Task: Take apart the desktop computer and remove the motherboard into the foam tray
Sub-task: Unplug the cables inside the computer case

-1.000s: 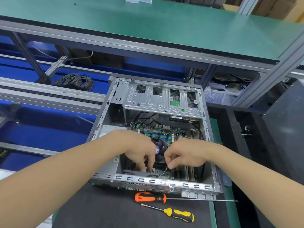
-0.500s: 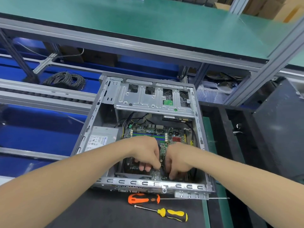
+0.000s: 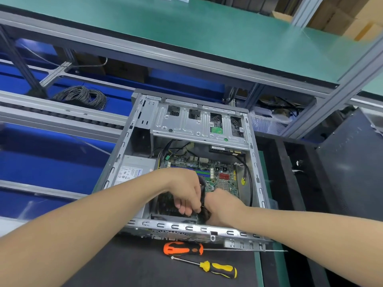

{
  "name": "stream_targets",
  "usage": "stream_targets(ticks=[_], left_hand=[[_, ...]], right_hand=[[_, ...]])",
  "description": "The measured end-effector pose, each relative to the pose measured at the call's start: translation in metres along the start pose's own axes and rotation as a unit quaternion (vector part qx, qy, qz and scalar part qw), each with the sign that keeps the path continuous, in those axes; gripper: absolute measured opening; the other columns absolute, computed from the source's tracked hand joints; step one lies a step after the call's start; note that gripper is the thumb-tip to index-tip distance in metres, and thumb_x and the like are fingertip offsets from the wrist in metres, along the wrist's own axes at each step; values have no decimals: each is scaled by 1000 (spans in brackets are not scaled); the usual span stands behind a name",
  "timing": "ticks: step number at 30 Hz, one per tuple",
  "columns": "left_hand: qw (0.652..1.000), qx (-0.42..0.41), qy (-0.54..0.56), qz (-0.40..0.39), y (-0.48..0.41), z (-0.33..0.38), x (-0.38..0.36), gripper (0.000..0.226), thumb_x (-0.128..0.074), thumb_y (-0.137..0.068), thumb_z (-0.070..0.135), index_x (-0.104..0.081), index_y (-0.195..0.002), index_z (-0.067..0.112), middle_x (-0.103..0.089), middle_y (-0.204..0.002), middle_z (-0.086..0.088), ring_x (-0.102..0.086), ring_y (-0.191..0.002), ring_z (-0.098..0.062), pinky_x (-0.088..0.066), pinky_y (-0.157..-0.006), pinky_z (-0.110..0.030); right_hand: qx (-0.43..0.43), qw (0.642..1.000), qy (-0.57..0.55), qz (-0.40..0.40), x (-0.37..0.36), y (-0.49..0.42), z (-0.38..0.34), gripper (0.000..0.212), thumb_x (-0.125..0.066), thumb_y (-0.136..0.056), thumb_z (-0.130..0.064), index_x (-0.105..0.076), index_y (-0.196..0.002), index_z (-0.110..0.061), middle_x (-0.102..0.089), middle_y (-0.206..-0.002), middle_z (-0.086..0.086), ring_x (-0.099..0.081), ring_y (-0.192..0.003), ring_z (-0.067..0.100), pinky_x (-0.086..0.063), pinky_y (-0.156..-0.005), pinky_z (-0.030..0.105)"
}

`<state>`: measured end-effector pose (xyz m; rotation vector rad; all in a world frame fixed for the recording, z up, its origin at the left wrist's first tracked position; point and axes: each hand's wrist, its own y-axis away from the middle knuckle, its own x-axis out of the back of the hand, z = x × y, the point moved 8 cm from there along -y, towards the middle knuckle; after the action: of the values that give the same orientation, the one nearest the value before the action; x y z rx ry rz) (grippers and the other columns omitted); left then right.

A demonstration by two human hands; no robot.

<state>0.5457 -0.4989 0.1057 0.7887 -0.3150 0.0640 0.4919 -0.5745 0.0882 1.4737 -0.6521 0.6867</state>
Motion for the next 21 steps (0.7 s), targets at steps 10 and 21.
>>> stream_targets(ticks=[10,21], left_hand=[[1000,-8,4,-3,3,2,-2,7,-78,-88,15,-76,-83,10,-75,-71,-3,-70,-61,-14,-57,-62,-21],[1000,-17,6,-13,2,4,-4,10,-82,-86,25,-78,-80,19,-74,-69,-2,-68,-59,-12,-55,-60,-20]], right_hand=[[7,1000,-18,24,2,1,0,39,-71,-90,-23,-48,-60,-14,-50,-61,0,-56,-71,28,-53,-67,31],[-6,999,-27,19,4,4,1,40,-67,-91,-19,-46,-57,-13,-47,-60,2,-45,-60,19,-45,-64,29]])
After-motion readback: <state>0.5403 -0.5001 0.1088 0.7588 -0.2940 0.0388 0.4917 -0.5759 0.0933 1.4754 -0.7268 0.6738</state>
